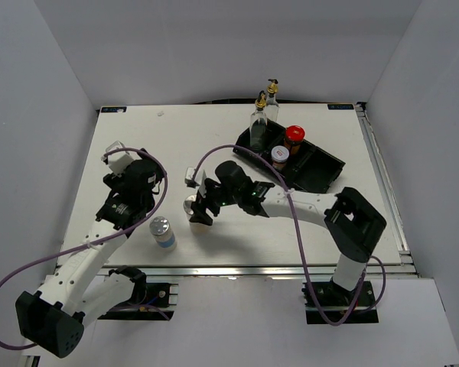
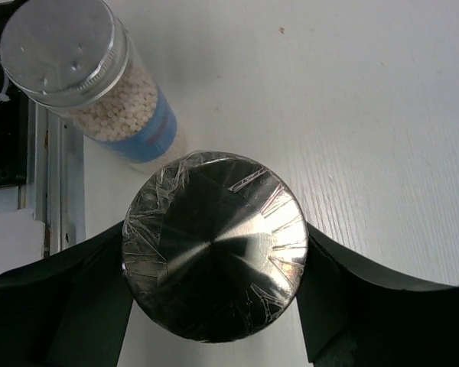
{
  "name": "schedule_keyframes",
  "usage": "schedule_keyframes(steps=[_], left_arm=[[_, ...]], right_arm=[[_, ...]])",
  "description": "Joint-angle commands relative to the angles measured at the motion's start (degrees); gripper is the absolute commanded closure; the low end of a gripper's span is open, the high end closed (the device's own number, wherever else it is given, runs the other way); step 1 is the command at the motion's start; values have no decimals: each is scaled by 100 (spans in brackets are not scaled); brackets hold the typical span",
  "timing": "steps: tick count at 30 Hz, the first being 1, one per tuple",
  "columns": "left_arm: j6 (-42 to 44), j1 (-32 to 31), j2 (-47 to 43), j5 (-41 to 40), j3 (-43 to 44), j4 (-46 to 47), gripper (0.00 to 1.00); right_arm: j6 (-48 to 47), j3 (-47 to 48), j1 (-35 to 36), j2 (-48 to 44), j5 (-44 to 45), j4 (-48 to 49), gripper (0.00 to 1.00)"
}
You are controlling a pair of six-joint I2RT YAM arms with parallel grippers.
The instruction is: Organize the condiment bottles
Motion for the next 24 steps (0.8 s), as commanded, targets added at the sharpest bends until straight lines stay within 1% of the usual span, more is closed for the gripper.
schedule_keyframes(steps=[1, 3, 4, 6, 7, 9, 10, 12, 13, 15, 16, 17, 18, 19, 20, 21, 24], left_arm=[[96, 14, -28, 125, -71, 192, 2], [157, 14, 7, 177, -71, 332, 2], [175, 14, 59, 195, -62, 367, 2], [288, 14, 112, 309, -62, 464, 2], [324, 14, 139, 353, -71, 560, 2], [412, 14, 218, 450, -97, 736, 2], [438, 14, 261, 476, -115, 789, 2], [500, 23, 358, 538, -115, 877, 2], [517, 23, 393, 573, -106, 886, 2], [561, 23, 490, 600, -71, 930, 2], [579, 23, 517, 600, -53, 930, 2], [588, 23, 543, 600, -27, 913, 2], [597, 23, 595, 591, -18, 887, 2], [605, 23, 613, 591, -9, 886, 2], [606, 23, 631, 608, -9, 895, 2], [606, 23, 640, 617, -9, 895, 2], [606, 23, 631, 635, -27, 921, 2]], right_arm=[[339, -233, -15, -897, 836, 610, 81], [611, -383, -76, -1257, 1260, 576, 88], [726, -557, -207, -1659, 1689, 532, 89], [910, -760, -383, -2101, 2086, 383, 90], [1077, -953, -593, -2547, 2524, 164, 90], [1253, -1130, -849, -2997, 3114, -65, 89], [1489, -1209, -1215, -3400, 3508, -353, 90], [1710, -1428, -1683, -3754, 3617, -584, 90], [1798, -1542, -2146, -4051, 3644, -646, 90], [1930, -1780, -2553, -4264, 3627, -707, 91], [1957, -1807, -2894, -4361, 3757, -778, 92], [1983, -1816, -3046, -4379, 3872, -874, 92], [1992, -1825, -3169, -4353, 4029, -875, 92], [2018, -1825, -3466, -4309, 4257, -875, 92], [2071, -1816, -3634, -4257, 4286, -858, 93], [2115, -1790, -3984, -4126, 4207, -840, 94], [2115, -1807, -4443, -3775, 4031, -516, 96]])
